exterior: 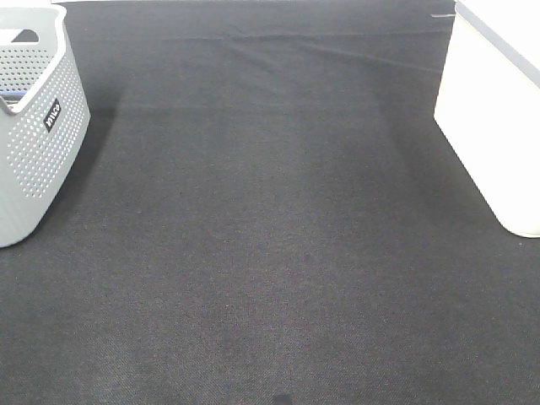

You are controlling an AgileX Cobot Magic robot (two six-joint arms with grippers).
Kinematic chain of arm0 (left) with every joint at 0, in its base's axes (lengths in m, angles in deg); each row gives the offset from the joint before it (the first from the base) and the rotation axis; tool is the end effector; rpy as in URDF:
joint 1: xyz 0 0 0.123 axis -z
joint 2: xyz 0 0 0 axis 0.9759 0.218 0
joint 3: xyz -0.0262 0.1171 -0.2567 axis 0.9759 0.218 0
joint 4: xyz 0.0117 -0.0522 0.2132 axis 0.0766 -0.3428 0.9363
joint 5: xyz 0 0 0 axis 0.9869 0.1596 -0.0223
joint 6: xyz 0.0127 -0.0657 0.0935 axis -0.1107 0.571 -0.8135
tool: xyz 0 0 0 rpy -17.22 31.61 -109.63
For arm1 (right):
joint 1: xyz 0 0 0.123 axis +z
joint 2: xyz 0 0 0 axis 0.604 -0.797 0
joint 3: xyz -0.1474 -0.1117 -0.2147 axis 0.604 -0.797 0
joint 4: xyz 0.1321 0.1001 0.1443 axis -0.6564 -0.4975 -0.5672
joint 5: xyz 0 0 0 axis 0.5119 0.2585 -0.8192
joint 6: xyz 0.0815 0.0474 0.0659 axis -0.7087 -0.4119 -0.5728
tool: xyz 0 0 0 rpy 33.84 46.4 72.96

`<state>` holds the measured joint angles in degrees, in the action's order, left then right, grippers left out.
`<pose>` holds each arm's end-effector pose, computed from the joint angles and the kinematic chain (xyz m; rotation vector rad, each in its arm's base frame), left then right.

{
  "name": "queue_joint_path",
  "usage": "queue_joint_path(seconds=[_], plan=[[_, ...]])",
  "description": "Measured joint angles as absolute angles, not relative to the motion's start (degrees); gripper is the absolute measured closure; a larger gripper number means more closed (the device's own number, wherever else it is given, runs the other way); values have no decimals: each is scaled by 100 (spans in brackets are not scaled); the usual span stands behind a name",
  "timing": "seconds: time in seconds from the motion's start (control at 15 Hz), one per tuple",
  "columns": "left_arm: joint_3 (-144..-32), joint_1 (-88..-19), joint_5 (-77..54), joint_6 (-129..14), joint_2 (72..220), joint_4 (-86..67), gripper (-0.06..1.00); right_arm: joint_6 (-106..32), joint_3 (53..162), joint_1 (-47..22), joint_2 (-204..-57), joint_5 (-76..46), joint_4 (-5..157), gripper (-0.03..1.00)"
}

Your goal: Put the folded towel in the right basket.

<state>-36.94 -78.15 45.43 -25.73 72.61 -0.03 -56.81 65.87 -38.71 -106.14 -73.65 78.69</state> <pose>-0.0104 -0.0066 0.2513 0.0293 2.0349 -0.0440 0.0976 0.0074 0.2534 -0.0113 2.8499 0.1139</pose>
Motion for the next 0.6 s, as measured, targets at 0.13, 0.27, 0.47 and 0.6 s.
queue_joint_path(seconds=[0.13,0.27,0.47,0.6], plan=[[-3694,-7815,4543,-2573,7261,-3,-2,-5641,6175,-3871,-10058,-7360,7921,25],[-3694,-7815,4543,-2573,7261,-3,-2,-5566,5917,-3871,-9262,-7308,7955,25],[-3694,-7815,4543,-2573,7261,-3,-2,-5555,5831,-3871,-8156,-6884,7990,25],[-3694,-7815,4543,-2573,7261,-3,-2,-5543,5682,-3871,-7457,-6729,8070,25]])
